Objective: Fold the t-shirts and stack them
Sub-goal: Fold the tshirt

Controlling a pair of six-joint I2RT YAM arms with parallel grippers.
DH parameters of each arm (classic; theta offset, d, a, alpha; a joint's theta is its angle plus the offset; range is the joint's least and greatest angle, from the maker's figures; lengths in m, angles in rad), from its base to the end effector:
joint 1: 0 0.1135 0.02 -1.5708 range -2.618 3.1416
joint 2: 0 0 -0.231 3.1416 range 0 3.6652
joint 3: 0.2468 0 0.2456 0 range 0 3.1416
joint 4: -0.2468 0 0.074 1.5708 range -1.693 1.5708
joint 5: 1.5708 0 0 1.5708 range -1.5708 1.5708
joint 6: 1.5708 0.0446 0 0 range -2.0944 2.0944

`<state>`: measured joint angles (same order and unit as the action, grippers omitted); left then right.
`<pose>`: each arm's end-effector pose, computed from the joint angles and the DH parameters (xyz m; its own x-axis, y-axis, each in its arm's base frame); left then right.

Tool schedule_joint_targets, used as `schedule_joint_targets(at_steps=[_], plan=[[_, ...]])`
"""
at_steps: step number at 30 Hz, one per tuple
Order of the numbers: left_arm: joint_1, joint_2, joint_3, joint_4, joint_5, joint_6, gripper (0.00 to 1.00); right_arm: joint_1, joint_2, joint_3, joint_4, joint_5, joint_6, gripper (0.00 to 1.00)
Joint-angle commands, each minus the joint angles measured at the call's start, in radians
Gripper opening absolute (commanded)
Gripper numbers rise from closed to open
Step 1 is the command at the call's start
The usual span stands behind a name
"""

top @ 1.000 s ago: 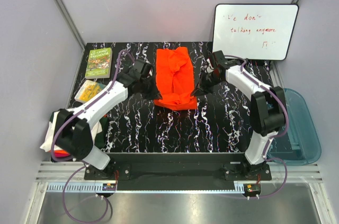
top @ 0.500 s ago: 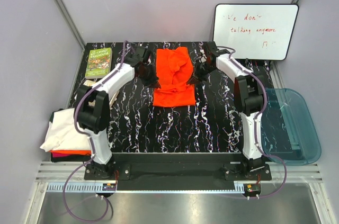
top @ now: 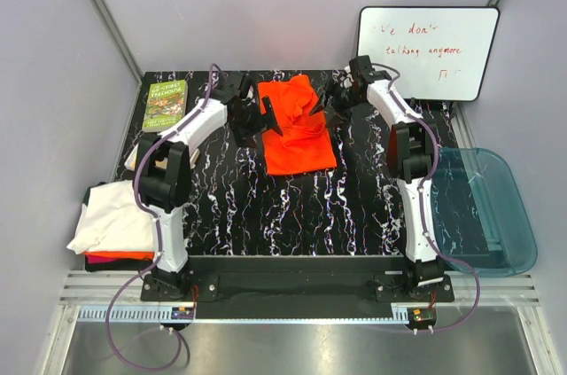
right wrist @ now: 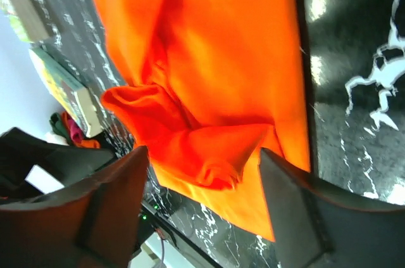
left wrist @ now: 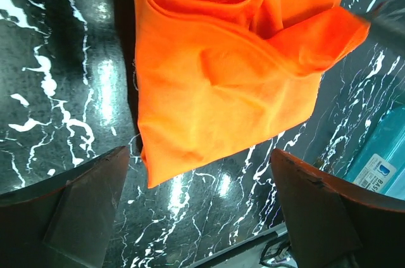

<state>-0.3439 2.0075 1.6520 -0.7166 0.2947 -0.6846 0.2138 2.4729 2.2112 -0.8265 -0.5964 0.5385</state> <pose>0.3888 -0.1530 0.1937 -0.9272 -0.3107 -0.2092 -0.1716 0.8488 -0.5001 0.4816 0.1302 0.1548 -0.9638 0.2250 -0.1433 0.0746 0.7430 0.6651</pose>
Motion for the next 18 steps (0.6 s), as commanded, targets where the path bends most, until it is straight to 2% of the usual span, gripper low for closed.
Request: schedule_joint_targets(at_steps=[1,6,8,12,14,17,18], plan=[[0.005,-0.108,-0.027,0.006,0.017,0.028,0.99,0.002,-0.025,0.110,0.009,-0.063,-0.041,0.82],[-0.001,-0.164,-0.126,0.022,0.009,0.062,0.99,0.002,-0.127,0.044,0.009,-0.063,-0.084,0.83],[-0.001,-0.176,-0.170,0.029,0.017,0.066,0.99,0.004,-0.161,-0.002,0.004,-0.043,-0.100,0.80],[-0.021,-0.176,-0.238,0.054,0.032,0.050,0.99,-0.001,-0.258,-0.204,-0.003,0.068,-0.133,0.70],[-0.032,-0.170,-0.273,0.078,0.038,0.039,0.99,-0.002,-0.287,-0.275,-0.002,0.084,-0.133,0.57],[-0.049,-0.150,-0.317,0.129,0.058,0.002,0.94,-0.002,-0.310,-0.425,-0.002,0.092,-0.129,0.43],[-0.056,-0.144,-0.323,0.143,0.066,-0.016,0.92,-0.004,-0.313,-0.450,0.001,0.096,-0.126,0.43]])
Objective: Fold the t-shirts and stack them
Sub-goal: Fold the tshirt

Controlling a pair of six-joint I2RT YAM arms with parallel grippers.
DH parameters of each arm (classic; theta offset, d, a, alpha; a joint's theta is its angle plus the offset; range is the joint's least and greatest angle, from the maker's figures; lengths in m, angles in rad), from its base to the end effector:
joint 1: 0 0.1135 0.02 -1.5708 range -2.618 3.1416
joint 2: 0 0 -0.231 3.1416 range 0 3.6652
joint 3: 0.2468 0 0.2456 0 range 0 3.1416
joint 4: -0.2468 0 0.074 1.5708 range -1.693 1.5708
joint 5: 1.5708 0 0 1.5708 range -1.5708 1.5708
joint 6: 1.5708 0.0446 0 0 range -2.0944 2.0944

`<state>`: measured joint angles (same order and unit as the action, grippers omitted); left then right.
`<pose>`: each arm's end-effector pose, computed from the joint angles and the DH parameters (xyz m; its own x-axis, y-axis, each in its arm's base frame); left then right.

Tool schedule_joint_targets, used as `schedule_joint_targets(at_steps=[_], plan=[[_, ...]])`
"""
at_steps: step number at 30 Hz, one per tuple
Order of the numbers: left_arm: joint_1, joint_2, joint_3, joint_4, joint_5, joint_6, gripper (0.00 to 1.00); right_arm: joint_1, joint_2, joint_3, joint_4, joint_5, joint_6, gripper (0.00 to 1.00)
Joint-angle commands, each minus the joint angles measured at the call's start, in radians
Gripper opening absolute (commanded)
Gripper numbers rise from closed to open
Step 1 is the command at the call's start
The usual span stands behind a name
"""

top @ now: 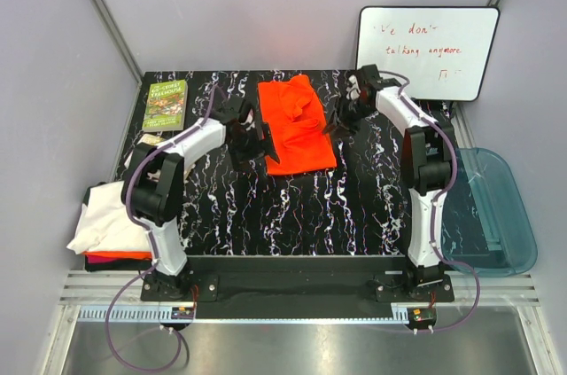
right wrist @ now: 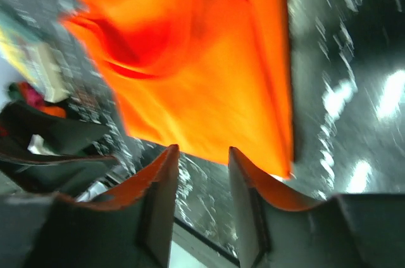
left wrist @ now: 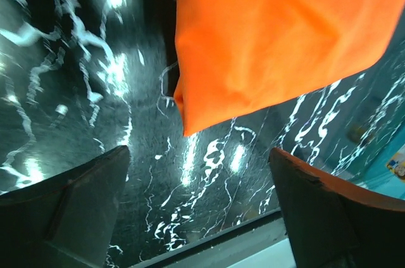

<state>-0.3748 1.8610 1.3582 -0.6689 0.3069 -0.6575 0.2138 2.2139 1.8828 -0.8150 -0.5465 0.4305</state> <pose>0.3384 -0.1476 0.1653 -0.9587 -0.2489 -0.1375 -0.1613 0.8743 -0.4578 0.4343 0.1180 0.1755 -0.9722 0.1538 -0.1768 0.0167 0.7981 0.6023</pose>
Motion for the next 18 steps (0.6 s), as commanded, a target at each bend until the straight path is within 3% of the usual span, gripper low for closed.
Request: schedule_joint_targets(at_steps=[1,5,8,9,12,18], plan=[[-0.030,0.018,-0.042,0.126,0.061,-0.051,0.89,-0.004,-0.057,-0.145,-0.004,0.045,-0.016,0.42],[-0.049,0.061,-0.039,0.170,0.089,-0.071,0.78,-0.004,-0.049,-0.218,0.008,0.039,-0.013,0.41],[-0.053,0.102,-0.011,0.177,0.090,-0.064,0.48,-0.002,-0.039,-0.232,0.010,0.045,-0.012,0.41],[-0.053,0.122,-0.004,0.177,0.090,-0.065,0.30,-0.002,-0.039,-0.235,0.007,0.051,-0.010,0.42],[-0.053,0.151,0.030,0.177,0.092,-0.065,0.00,-0.002,-0.046,-0.241,0.008,0.068,-0.010,0.43],[-0.053,0.167,0.035,0.177,0.084,-0.060,0.00,-0.002,-0.102,-0.271,-0.001,0.092,-0.012,0.43]])
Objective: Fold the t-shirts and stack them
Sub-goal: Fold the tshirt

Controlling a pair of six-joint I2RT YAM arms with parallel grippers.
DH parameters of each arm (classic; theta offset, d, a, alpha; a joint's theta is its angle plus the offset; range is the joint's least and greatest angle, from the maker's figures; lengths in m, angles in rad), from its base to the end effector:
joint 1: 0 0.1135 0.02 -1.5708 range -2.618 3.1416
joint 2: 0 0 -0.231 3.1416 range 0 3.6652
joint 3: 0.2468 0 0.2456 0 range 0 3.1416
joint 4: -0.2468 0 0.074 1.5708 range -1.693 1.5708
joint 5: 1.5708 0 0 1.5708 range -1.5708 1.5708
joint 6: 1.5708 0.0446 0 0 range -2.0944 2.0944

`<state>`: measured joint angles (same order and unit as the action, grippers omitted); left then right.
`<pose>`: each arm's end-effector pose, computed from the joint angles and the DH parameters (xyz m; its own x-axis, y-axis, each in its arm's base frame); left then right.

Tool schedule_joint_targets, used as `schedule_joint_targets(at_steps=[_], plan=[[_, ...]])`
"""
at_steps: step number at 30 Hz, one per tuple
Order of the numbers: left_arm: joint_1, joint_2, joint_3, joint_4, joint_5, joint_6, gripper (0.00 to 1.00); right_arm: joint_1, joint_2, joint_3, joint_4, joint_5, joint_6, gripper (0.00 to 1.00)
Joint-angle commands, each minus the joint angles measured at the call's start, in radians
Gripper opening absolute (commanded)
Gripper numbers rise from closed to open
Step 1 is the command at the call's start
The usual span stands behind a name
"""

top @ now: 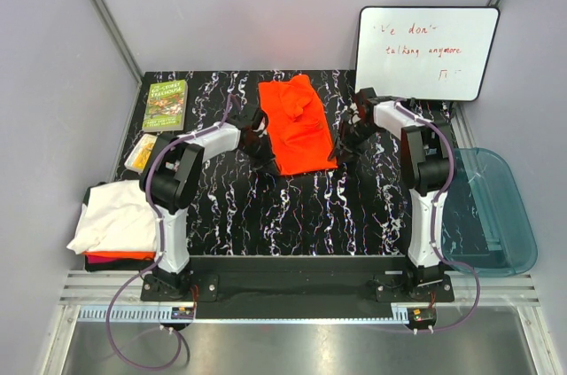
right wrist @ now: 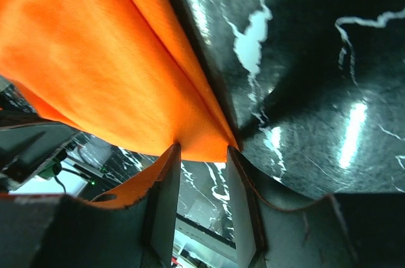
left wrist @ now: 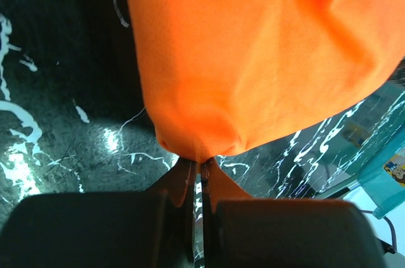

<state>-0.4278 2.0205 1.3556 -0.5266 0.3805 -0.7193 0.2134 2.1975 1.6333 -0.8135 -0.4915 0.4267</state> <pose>0.3458 -0.1759 0.1146 -0.9721 -0.2291 -0.0512 -0.1730 0.8465 -0.5035 0.3968 0.1075 0.1127 -0.9871 0.1595 0.0170 0.1464 0.8529 0.5011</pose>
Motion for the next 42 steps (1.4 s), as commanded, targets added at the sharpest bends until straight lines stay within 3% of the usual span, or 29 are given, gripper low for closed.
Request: schedule_joint_targets(at_steps=[1,14,17,19,23,33,42], plan=[[0.000,0.007,0.036,0.034,0.009,0.001,0.00,-0.002,-0.091,-0.030,-0.001,0.039,-0.008,0.43],[0.000,0.006,0.025,0.031,0.012,0.014,0.00,-0.002,-0.070,-0.087,0.057,0.004,0.000,0.43],[0.000,0.009,0.023,0.030,0.017,0.018,0.00,-0.002,-0.052,-0.133,0.187,-0.111,0.030,0.36],[0.000,0.007,0.020,0.030,0.021,0.021,0.00,-0.002,-0.030,-0.133,0.209,-0.136,0.043,0.20],[0.000,-0.014,0.014,-0.002,0.018,0.050,0.00,-0.002,-0.051,-0.142,0.200,-0.137,0.024,0.00],[-0.006,-0.187,-0.145,-0.076,0.055,0.110,0.00,-0.002,-0.231,-0.309,0.097,-0.139,-0.063,0.00],[-0.089,-0.387,-0.277,-0.174,0.104,0.138,0.00,-0.002,-0.372,-0.403,-0.022,-0.214,-0.121,0.00]])
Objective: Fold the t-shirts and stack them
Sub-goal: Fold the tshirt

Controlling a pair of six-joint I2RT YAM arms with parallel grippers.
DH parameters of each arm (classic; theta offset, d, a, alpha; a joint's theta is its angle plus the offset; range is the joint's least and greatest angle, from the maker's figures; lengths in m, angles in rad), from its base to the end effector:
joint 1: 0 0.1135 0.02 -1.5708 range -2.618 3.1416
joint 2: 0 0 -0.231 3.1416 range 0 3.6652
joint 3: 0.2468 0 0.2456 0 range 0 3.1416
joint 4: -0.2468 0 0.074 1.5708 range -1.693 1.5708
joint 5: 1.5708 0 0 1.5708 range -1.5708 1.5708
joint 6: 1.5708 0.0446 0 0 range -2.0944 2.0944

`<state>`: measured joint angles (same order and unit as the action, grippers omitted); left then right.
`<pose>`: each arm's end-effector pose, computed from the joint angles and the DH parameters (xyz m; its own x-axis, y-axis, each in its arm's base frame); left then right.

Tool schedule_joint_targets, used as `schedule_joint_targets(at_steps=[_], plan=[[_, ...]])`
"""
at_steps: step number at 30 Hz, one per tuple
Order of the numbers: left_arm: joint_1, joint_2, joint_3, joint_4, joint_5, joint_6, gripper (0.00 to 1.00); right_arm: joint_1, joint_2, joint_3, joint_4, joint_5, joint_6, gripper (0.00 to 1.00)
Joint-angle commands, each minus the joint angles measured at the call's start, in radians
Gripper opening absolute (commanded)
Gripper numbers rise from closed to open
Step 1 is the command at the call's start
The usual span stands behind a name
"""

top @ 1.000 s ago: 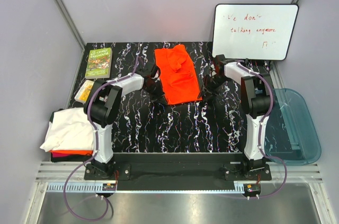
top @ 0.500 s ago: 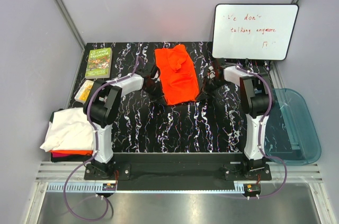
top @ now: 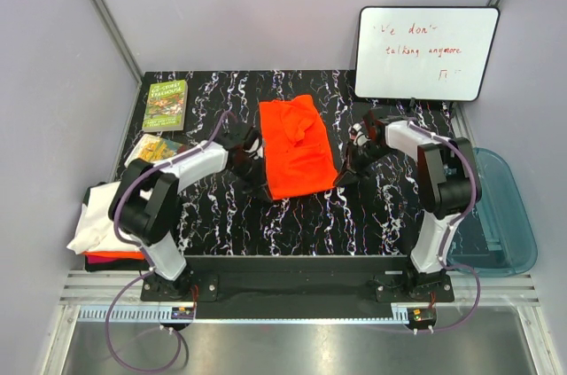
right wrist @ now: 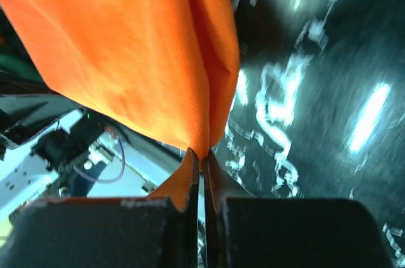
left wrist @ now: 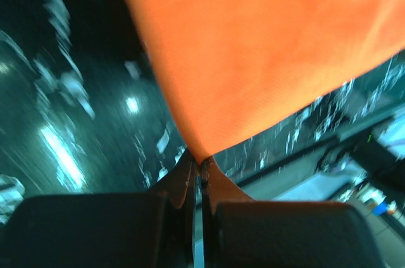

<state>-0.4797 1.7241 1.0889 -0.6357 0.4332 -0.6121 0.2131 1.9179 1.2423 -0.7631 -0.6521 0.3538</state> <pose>0.2720 -0.1626 0.1394 -0.9976 -0.0689 -0.0114 -0.0541 0.8655 -0.4980 0.3230 0.0976 0.1201 -0.9942 0.0666 0.0849 0.1047 0.7855 0.6099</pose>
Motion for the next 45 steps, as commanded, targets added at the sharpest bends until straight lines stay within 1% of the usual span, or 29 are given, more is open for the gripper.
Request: schedule_joint_targets(at_steps=[1,3,6,9,12,15,19,20,21,22,24,25,31,33,39,45], plan=[[-0.042,-0.112,0.003,-0.094,0.052,0.035,0.00,-0.001,-0.105,-0.012,-0.094,-0.066,-0.052,0.00],[-0.045,-0.129,0.031,-0.123,0.044,0.040,0.00,-0.001,-0.135,0.006,-0.117,-0.078,-0.058,0.00],[-0.045,-0.133,0.141,-0.192,0.026,0.069,0.00,0.000,-0.164,0.068,-0.149,-0.116,-0.050,0.00],[-0.043,-0.097,0.328,-0.272,0.006,0.097,0.00,-0.001,-0.166,0.167,-0.168,-0.121,-0.033,0.00],[-0.034,-0.049,0.452,-0.300,-0.001,0.109,0.00,-0.001,-0.128,0.285,-0.176,-0.122,-0.021,0.00],[-0.011,-0.008,0.521,-0.305,0.016,0.107,0.00,-0.003,-0.062,0.405,-0.176,-0.113,-0.016,0.00],[0.026,0.043,0.580,-0.298,0.022,0.118,0.00,-0.003,0.064,0.569,-0.174,-0.106,-0.013,0.01],[0.039,0.054,0.591,-0.295,0.019,0.121,0.00,-0.003,0.123,0.635,-0.176,-0.107,-0.013,0.01],[0.049,0.080,0.611,-0.295,0.022,0.127,0.00,-0.003,0.151,0.669,-0.174,-0.104,-0.007,0.01],[0.058,0.092,0.623,-0.292,0.030,0.130,0.00,-0.003,0.179,0.737,-0.174,-0.104,-0.001,0.01],[0.081,0.130,0.651,-0.288,0.030,0.132,0.00,-0.003,0.257,0.802,-0.174,-0.110,0.011,0.02],[0.098,0.143,0.658,-0.283,0.036,0.133,0.00,-0.003,0.310,0.869,-0.174,-0.109,0.016,0.01],[0.147,0.241,0.707,-0.222,0.067,0.114,0.00,-0.004,0.482,1.101,-0.179,-0.115,0.053,0.02],[0.158,0.258,0.735,-0.199,0.078,0.098,0.00,-0.006,0.515,1.176,-0.180,-0.115,0.063,0.02],[0.188,0.304,0.801,-0.156,0.091,0.075,0.00,-0.006,0.615,1.335,-0.174,-0.115,0.111,0.03],[0.231,0.347,0.818,-0.122,0.081,0.045,0.00,-0.004,0.696,1.395,-0.090,-0.130,0.181,0.06]])
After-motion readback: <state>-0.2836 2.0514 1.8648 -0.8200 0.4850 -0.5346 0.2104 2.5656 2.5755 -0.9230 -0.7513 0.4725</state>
